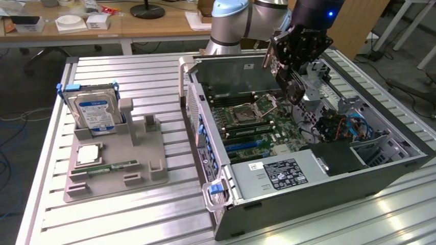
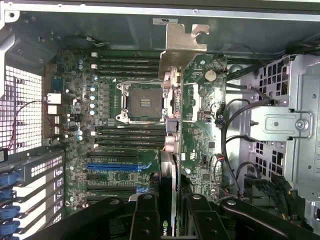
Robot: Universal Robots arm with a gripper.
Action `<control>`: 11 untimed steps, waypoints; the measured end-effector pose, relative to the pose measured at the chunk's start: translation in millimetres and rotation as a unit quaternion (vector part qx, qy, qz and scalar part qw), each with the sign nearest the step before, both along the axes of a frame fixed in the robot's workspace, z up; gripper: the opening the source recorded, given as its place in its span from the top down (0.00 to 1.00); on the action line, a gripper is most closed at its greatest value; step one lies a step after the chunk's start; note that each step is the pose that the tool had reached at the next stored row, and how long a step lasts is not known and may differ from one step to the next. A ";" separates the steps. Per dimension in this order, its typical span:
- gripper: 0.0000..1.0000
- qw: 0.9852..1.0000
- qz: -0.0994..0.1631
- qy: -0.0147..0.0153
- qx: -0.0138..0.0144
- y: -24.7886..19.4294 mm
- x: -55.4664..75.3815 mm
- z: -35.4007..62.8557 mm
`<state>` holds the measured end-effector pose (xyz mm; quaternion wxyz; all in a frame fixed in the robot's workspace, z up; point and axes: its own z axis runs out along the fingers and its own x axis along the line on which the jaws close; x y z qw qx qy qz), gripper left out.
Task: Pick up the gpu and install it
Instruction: 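Insert the gpu into the slot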
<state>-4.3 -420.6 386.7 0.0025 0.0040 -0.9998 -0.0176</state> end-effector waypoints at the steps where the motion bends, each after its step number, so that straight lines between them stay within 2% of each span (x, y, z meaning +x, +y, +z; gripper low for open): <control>1: 0.74 1.000 0.000 0.000 0.000 0.0 0.0 0.0; 7: 0.74 1.000 0.002 0.000 0.000 0.0 0.0 0.0; 11: 0.74 1.000 0.020 0.000 0.000 -0.1 0.0 0.0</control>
